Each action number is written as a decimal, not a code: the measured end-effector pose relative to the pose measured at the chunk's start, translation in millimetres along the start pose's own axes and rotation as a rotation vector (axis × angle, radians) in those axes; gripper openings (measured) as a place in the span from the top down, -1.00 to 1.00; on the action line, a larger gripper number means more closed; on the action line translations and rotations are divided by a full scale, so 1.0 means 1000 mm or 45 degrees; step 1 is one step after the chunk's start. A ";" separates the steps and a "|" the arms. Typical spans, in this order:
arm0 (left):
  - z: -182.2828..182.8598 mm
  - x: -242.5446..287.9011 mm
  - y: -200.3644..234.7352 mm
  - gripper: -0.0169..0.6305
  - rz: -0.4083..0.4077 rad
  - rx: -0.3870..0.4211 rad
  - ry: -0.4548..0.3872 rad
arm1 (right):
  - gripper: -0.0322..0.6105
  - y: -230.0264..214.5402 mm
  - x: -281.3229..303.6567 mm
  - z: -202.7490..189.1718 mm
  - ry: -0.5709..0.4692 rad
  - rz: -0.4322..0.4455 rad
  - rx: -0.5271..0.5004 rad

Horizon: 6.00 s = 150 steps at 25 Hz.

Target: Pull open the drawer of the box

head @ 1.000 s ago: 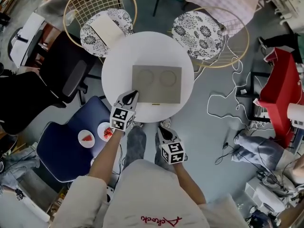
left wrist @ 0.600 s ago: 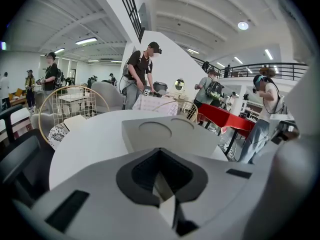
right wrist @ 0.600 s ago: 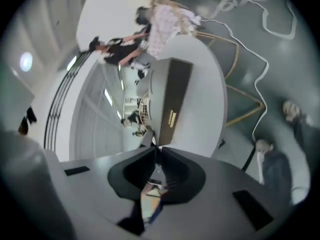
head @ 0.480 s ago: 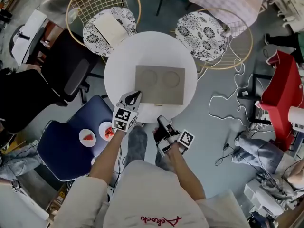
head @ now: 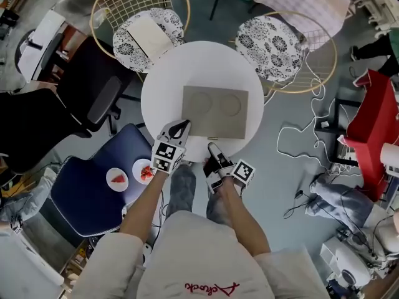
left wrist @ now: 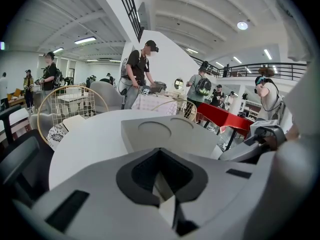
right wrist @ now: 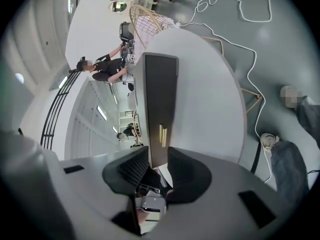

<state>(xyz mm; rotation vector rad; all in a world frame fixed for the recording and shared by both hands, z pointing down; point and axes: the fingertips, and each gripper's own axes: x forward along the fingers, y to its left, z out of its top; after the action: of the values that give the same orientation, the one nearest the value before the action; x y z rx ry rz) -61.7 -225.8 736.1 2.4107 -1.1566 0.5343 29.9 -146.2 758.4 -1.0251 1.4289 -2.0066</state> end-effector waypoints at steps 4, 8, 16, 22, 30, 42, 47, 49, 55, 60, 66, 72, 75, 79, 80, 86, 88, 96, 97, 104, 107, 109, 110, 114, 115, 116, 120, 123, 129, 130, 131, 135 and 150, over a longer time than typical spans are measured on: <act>0.001 0.000 0.000 0.91 -0.009 0.007 0.009 | 0.50 -0.001 0.008 0.007 -0.008 -0.010 -0.020; -0.001 0.000 0.000 0.91 -0.014 0.006 0.011 | 0.50 -0.004 0.011 0.014 -0.034 -0.011 -0.021; 0.001 -0.001 0.001 0.91 -0.026 0.015 0.016 | 0.78 -0.008 0.016 0.019 -0.058 -0.035 -0.051; 0.001 -0.001 0.002 0.91 -0.023 0.014 0.016 | 0.79 -0.009 0.015 0.019 -0.058 -0.040 -0.042; 0.000 -0.001 0.002 0.91 -0.021 0.015 0.018 | 0.79 -0.016 -0.001 0.004 -0.052 -0.045 -0.020; 0.001 -0.001 0.001 0.91 -0.012 0.020 0.024 | 0.79 -0.045 -0.058 -0.043 -0.027 -0.080 0.015; 0.000 -0.001 0.002 0.91 -0.011 0.023 0.027 | 0.79 -0.057 -0.072 -0.052 -0.023 -0.109 0.024; -0.001 0.000 0.002 0.91 -0.010 0.024 0.026 | 0.79 -0.059 -0.074 -0.053 -0.034 -0.112 0.036; -0.001 0.000 0.003 0.91 -0.010 0.023 0.030 | 0.78 -0.063 -0.075 -0.053 -0.040 -0.119 0.049; -0.001 0.001 0.002 0.91 -0.011 0.025 0.038 | 0.64 -0.055 -0.075 -0.058 0.006 -0.060 0.039; 0.000 0.001 0.002 0.91 -0.005 0.030 0.045 | 0.55 -0.059 -0.083 -0.065 0.044 -0.070 0.033; 0.002 0.000 0.002 0.91 -0.011 0.010 0.065 | 0.85 -0.060 -0.094 -0.048 -0.051 -0.141 -0.008; 0.007 0.000 -0.002 0.91 -0.020 0.010 0.053 | 0.85 -0.055 -0.099 -0.035 -0.095 -0.123 -0.035; 0.017 -0.006 -0.014 0.91 -0.028 0.026 0.041 | 0.85 -0.039 -0.109 -0.022 -0.132 -0.064 -0.060; 0.019 -0.010 -0.018 0.91 -0.029 0.028 0.040 | 0.85 -0.029 -0.111 -0.018 -0.141 -0.040 -0.082; 0.054 -0.016 -0.034 0.91 -0.033 0.068 -0.009 | 0.85 0.034 -0.100 0.028 -0.198 0.101 -0.225; 0.069 -0.020 -0.040 0.91 -0.034 0.074 -0.036 | 0.85 0.059 -0.094 0.040 -0.204 0.154 -0.277; 0.126 -0.045 -0.077 0.91 -0.072 0.131 -0.132 | 0.85 0.151 -0.071 0.068 -0.207 0.293 -0.426; 0.133 -0.048 -0.081 0.91 -0.076 0.145 -0.143 | 0.85 0.165 -0.068 0.070 -0.206 0.320 -0.461; 0.166 -0.057 -0.087 0.91 -0.054 0.188 -0.223 | 0.85 0.219 -0.056 0.081 -0.185 0.286 -0.749; 0.172 -0.062 -0.098 0.91 -0.049 0.180 -0.253 | 0.85 0.226 -0.063 0.082 -0.186 0.178 -1.063; 0.174 -0.063 -0.109 0.91 -0.052 0.179 -0.268 | 0.85 0.234 -0.071 0.082 -0.195 0.109 -1.327; 0.174 -0.062 -0.115 0.91 -0.054 0.186 -0.271 | 0.85 0.238 -0.076 0.083 -0.206 0.074 -1.466; 0.163 -0.060 -0.139 0.91 -0.050 0.197 -0.256 | 0.85 0.250 -0.095 0.077 -0.229 -0.045 -1.982; 0.161 -0.061 -0.144 0.91 -0.045 0.191 -0.259 | 0.85 0.253 -0.099 0.073 -0.217 -0.043 -2.062; 0.158 -0.062 -0.151 0.91 -0.040 0.190 -0.265 | 0.85 0.253 -0.103 0.068 -0.201 -0.035 -2.122; 0.147 -0.065 -0.174 0.91 -0.025 0.200 -0.285 | 0.85 0.242 -0.113 0.057 -0.148 -0.011 -2.269; 0.142 -0.072 -0.182 0.91 -0.020 0.214 -0.290 | 0.85 0.232 -0.119 0.047 -0.132 -0.006 -2.286; 0.134 -0.097 -0.184 0.91 -0.005 0.203 -0.309 | 0.85 0.210 -0.151 0.020 -0.152 -0.037 -2.236; 0.132 -0.102 -0.186 0.91 -0.007 0.203 -0.315 | 0.85 0.206 -0.157 0.015 -0.165 -0.043 -2.211; 0.129 -0.107 -0.187 0.91 -0.013 0.206 -0.318 | 0.85 0.201 -0.162 0.010 -0.174 -0.055 -2.191; 0.110 -0.136 -0.191 0.91 -0.036 0.207 -0.319 | 0.85 0.182 -0.174 -0.022 -0.171 -0.107 -2.147; 0.004 -0.252 -0.220 0.91 -0.087 0.161 -0.258 | 0.85 0.134 -0.233 -0.147 -0.222 -0.160 -2.095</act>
<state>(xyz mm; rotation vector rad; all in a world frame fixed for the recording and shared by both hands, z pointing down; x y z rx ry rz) -32.1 58.5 562.8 2.6530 -1.1471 0.3573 49.5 63.8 536.0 -1.7301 2.8764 -0.3290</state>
